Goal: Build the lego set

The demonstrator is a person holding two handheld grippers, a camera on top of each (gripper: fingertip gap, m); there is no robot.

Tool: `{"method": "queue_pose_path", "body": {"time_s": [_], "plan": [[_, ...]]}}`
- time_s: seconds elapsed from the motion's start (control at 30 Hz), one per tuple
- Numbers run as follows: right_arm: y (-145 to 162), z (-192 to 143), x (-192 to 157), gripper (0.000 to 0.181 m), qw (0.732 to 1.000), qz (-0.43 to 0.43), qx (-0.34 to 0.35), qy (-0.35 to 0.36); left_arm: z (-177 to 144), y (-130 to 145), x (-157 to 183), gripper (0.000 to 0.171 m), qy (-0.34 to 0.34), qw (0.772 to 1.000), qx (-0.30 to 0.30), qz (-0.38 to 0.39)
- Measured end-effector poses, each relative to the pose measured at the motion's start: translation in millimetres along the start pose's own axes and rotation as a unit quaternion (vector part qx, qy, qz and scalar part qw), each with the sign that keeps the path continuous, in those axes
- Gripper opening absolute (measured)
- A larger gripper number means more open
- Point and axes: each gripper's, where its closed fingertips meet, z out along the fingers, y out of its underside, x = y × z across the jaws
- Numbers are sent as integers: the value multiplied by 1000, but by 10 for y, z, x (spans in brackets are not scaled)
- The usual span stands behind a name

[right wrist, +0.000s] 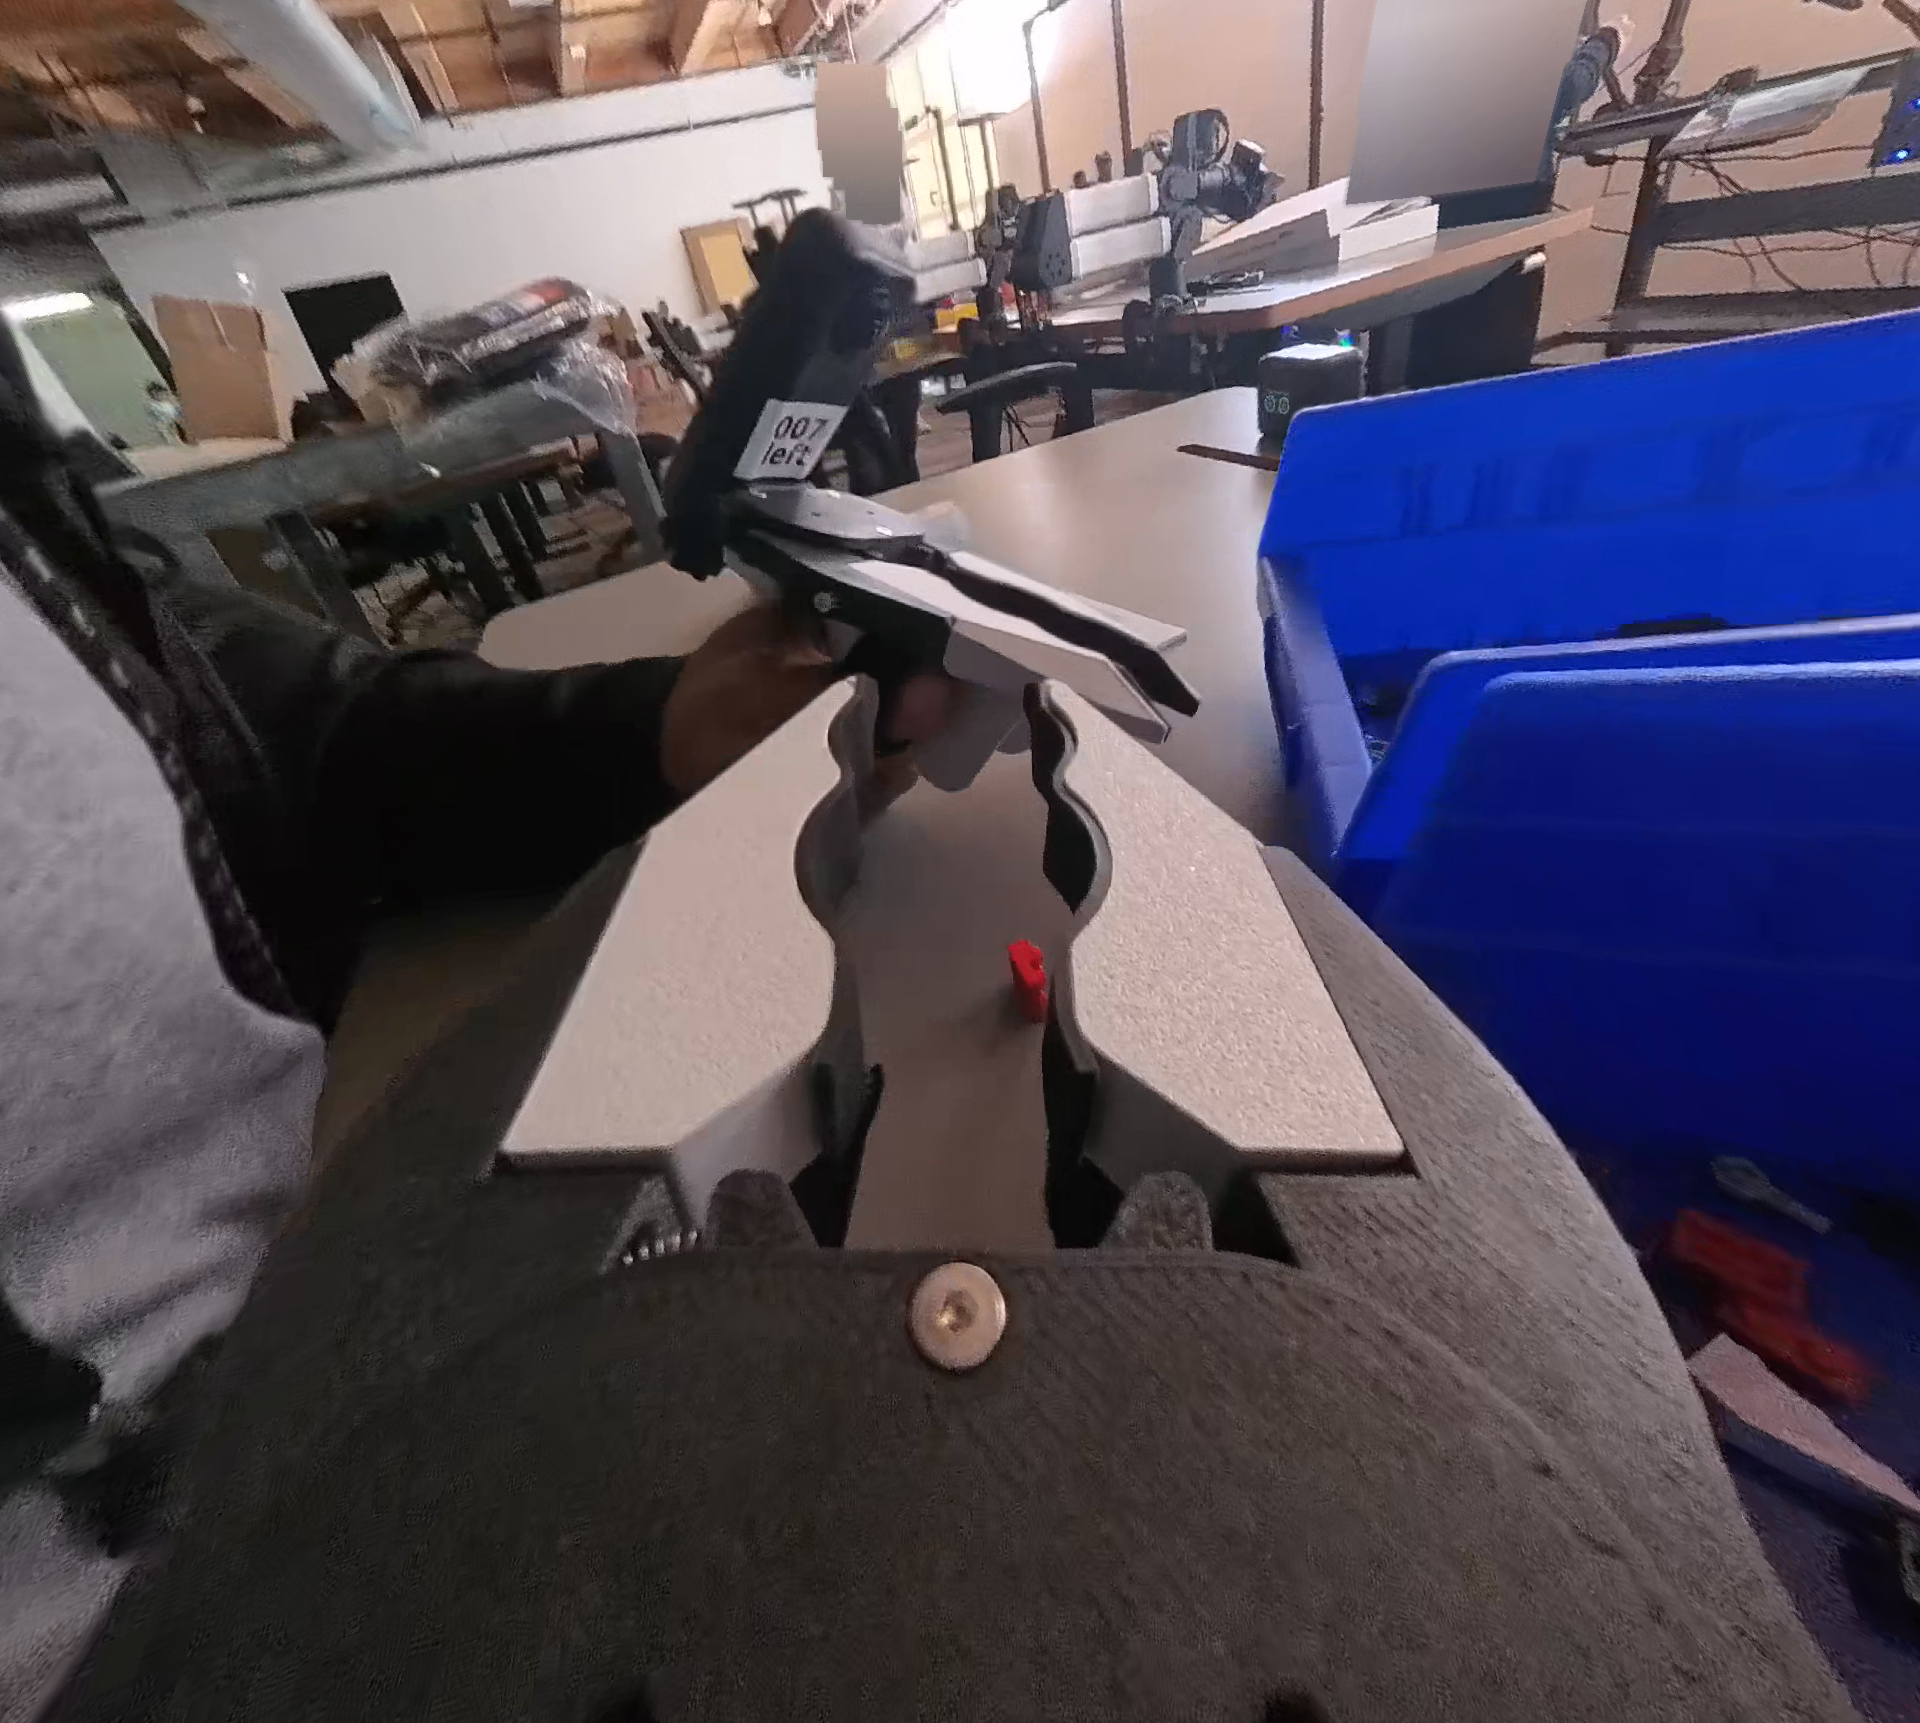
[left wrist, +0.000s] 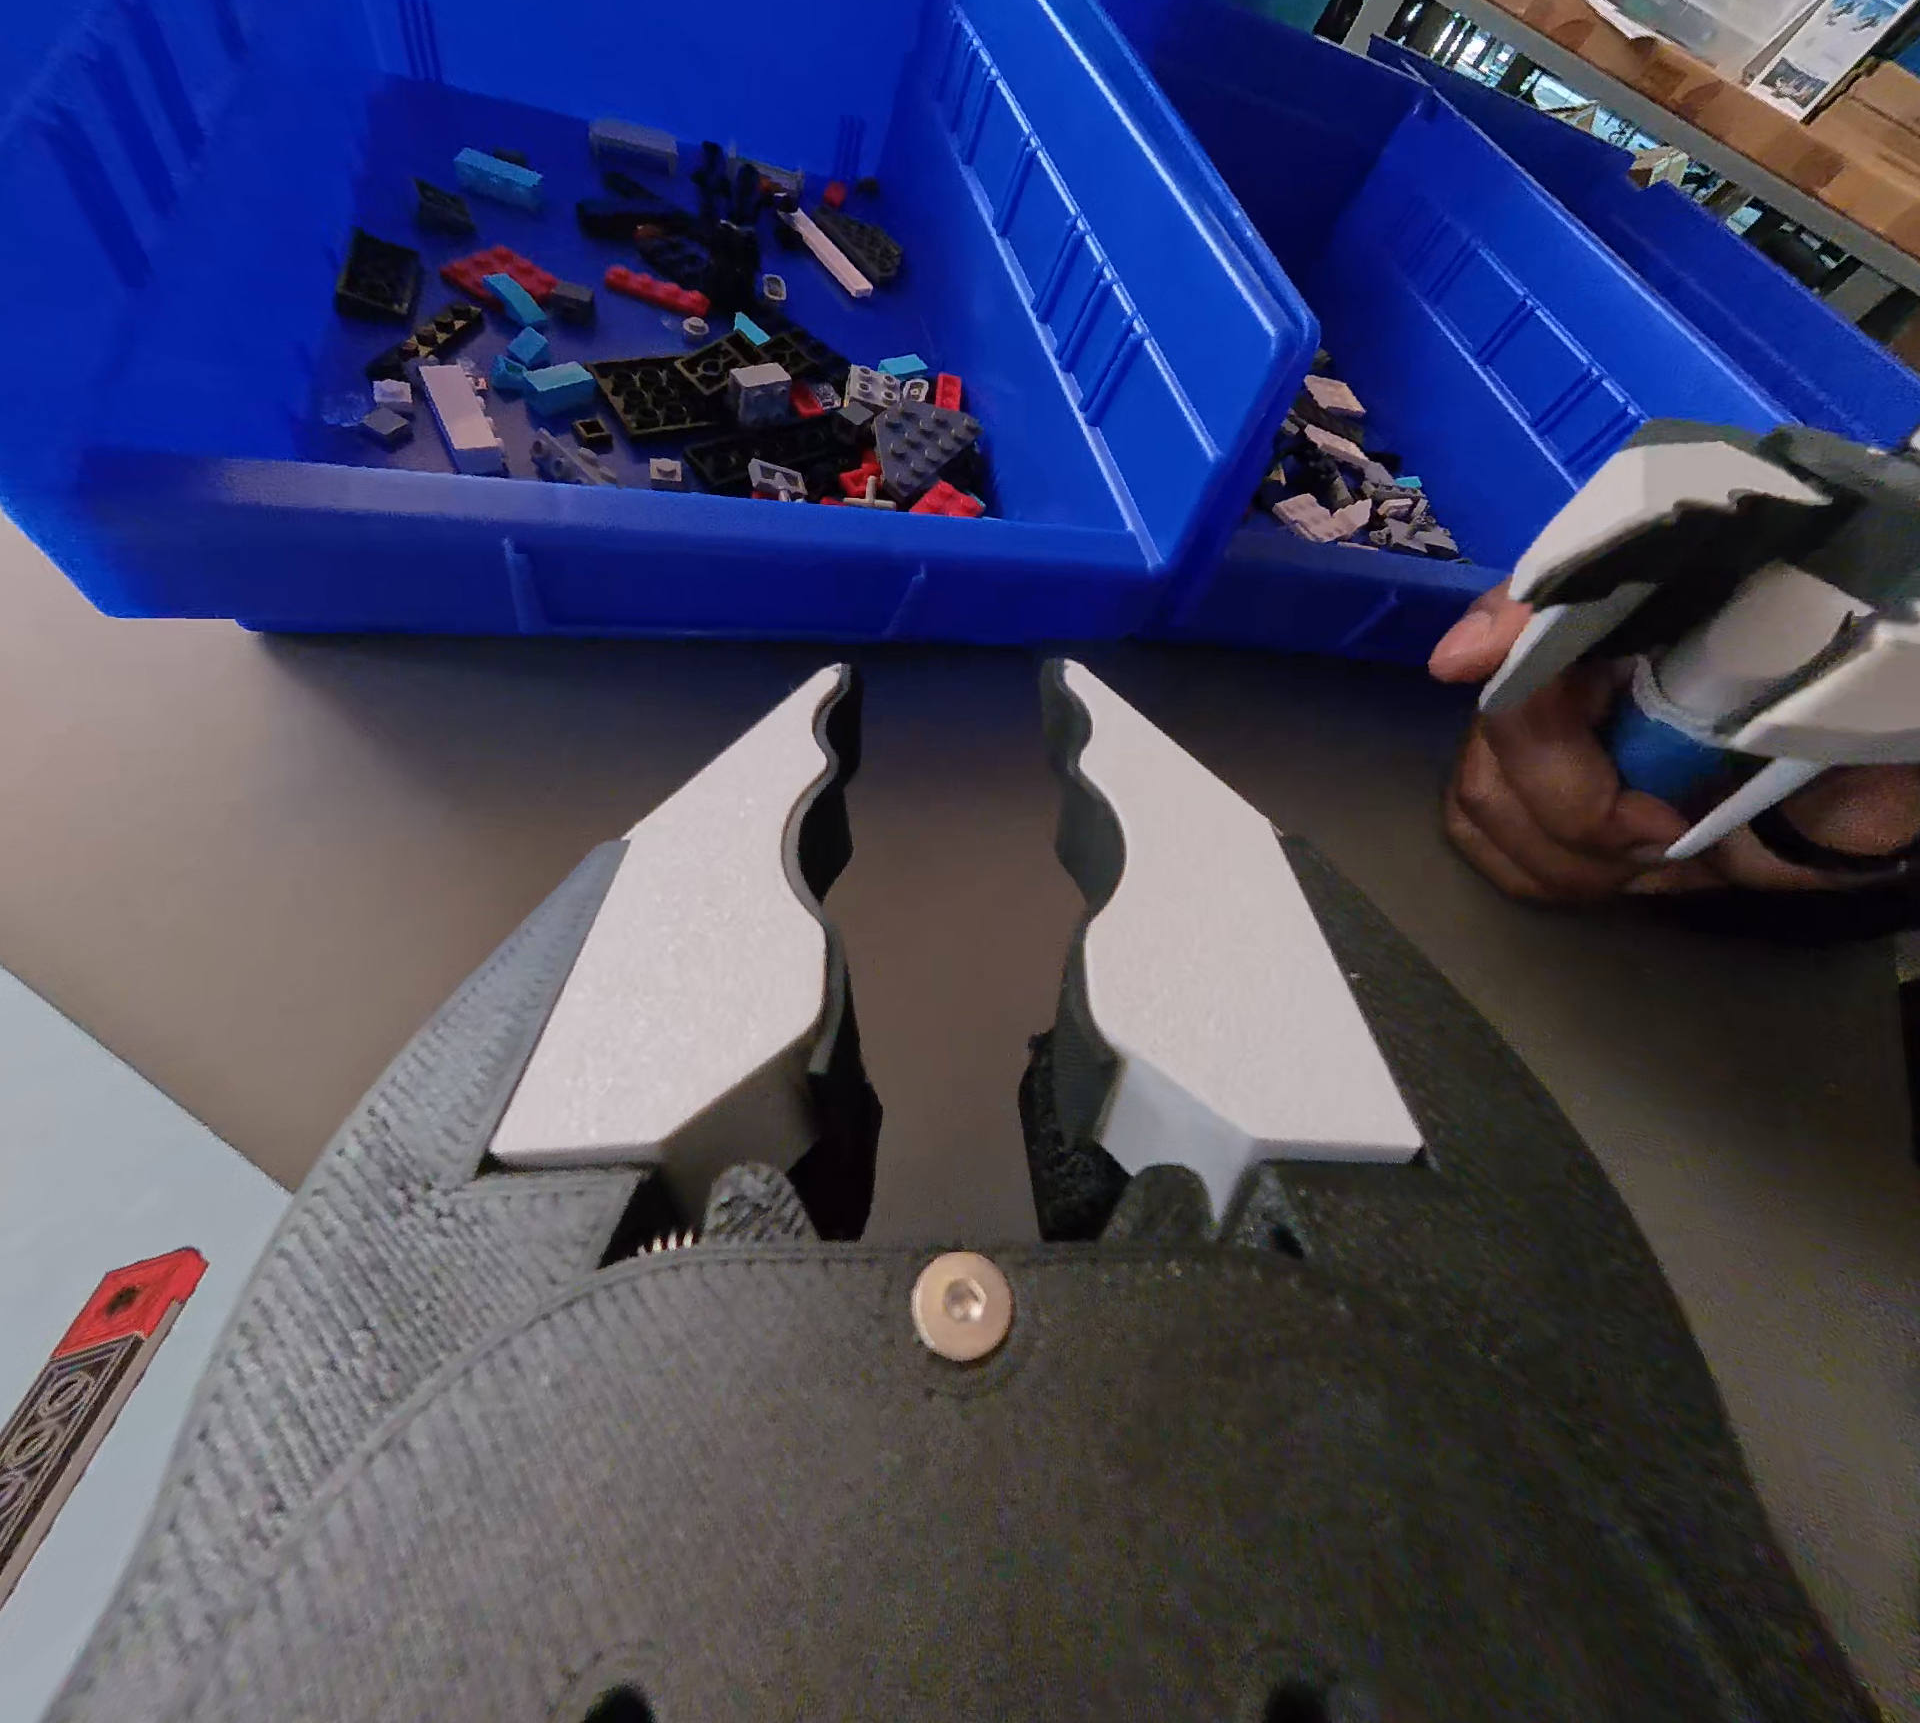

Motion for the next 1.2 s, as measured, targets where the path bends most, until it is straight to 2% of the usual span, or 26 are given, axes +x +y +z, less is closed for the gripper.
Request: {"method": "queue_pose_path", "body": {"time_s": [0.13,0.47,0.63,0.9,1.1,1.2], "plan": [[-64,-83,-44,33,999,5,25,-19,7,-2,-5,35,-1,1000,0,-3],[-57,-112,-178,35,999,-34,26,-33,3,-20,-13,35,-13,1000,7,2],[-80,-120,-71,35,999,-32,33,7,13,2,22,35,-12,1000,-1,11],[-89,-144,237,35,992,-18,34,116,120,170,181,36,19,996,-63,58],[-36,-125,369,35,987,-9,13,160,80,189,260,36,76,994,-69,29],[10,-91,398,35,985,-14,-6,173,13,153,284,36,88,995,-50,26]]}}
